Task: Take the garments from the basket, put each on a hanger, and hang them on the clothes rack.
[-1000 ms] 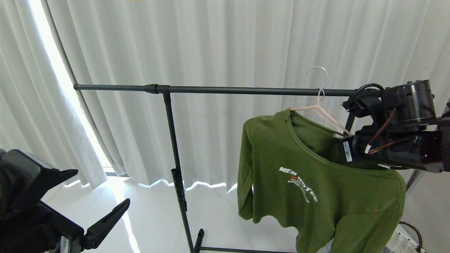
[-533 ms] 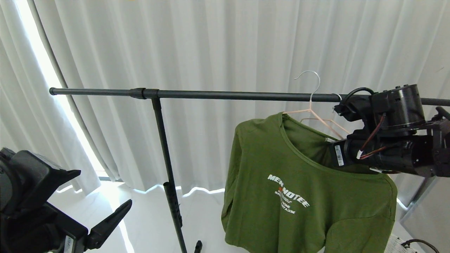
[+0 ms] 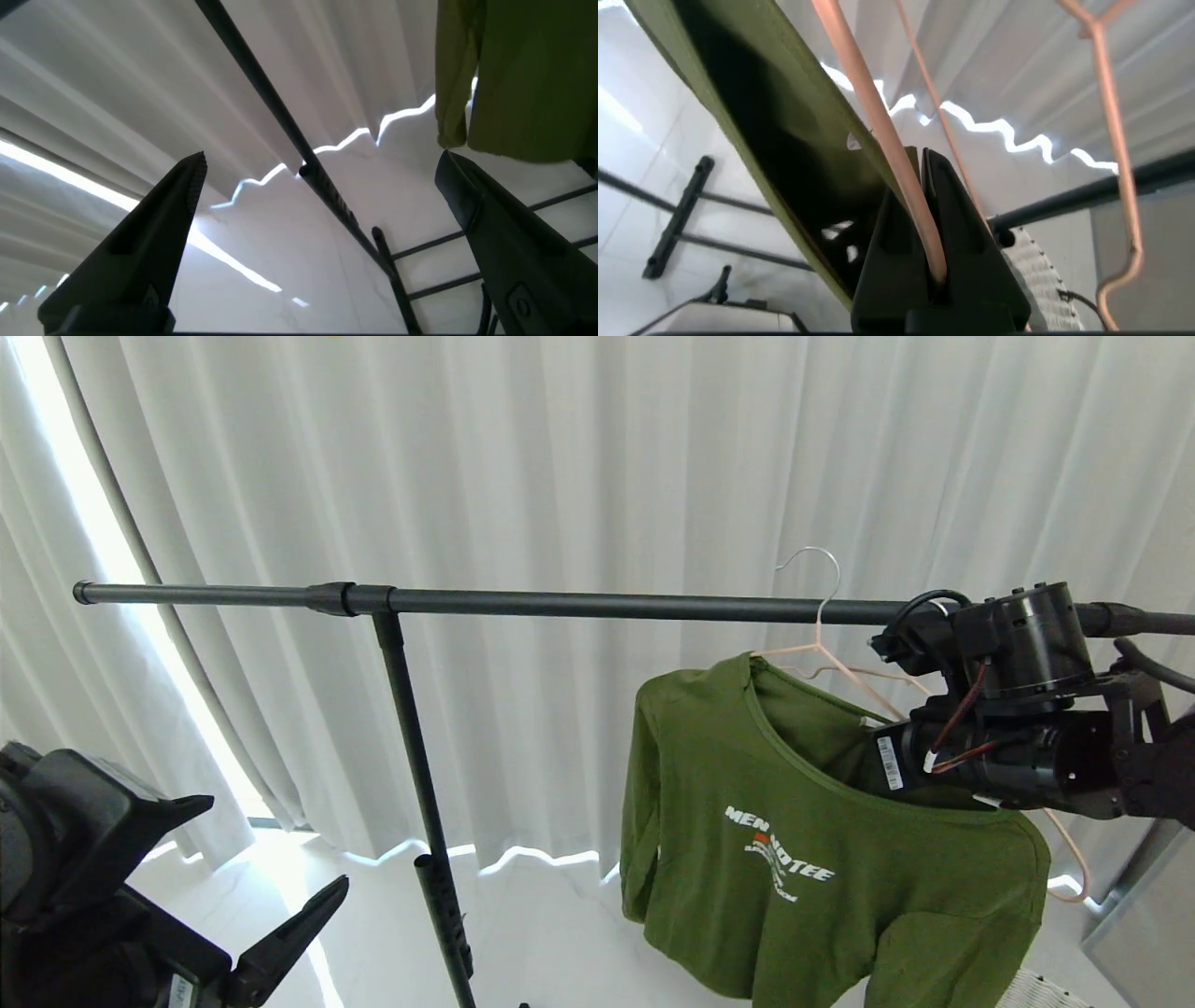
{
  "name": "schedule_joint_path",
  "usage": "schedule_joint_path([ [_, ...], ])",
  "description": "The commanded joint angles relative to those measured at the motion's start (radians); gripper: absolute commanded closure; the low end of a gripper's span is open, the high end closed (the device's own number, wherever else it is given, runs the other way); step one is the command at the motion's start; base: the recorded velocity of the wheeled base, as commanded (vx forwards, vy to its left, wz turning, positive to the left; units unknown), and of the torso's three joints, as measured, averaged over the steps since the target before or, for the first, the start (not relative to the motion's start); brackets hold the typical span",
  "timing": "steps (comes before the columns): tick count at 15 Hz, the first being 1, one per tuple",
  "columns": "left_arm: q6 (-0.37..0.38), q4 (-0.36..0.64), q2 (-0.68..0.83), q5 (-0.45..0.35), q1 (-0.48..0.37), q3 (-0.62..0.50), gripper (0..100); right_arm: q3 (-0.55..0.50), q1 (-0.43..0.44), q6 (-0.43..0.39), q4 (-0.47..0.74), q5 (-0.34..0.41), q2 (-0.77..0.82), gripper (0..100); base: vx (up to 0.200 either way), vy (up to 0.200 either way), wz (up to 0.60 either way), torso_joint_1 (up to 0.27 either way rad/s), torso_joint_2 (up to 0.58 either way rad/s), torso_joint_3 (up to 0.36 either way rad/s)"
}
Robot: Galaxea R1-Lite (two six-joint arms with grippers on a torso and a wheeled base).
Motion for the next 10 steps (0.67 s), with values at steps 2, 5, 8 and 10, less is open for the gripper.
schedule_joint_path([
  [2,0.025,0.0,0.004,0.0,-0.001,0.002,0,0.0,0.014,0.012,0.001,-0.011,0.036,100,0.0,0.0,0.0,0.0,0.0,0.0],
  [5,0.037,0.0,0.019,0.002,0.001,-0.002,0,-0.031,0.0,0.016,-0.011,-0.014,0.084,100,0.0,0.0,0.0,0.0,0.0,0.0],
  [8,0.039,0.0,0.03,0.003,-0.001,-0.016,0,-0.034,0.011,0.021,-0.013,-0.031,0.119,100,0.0,0.0,0.0,0.0,0.0,0.0],
  [10,0.037,0.0,0.028,0.003,-0.001,-0.016,0,-0.035,0.022,0.023,-0.013,-0.047,0.136,100,0.0,0.0,0.0,0.0,0.0,0.0],
])
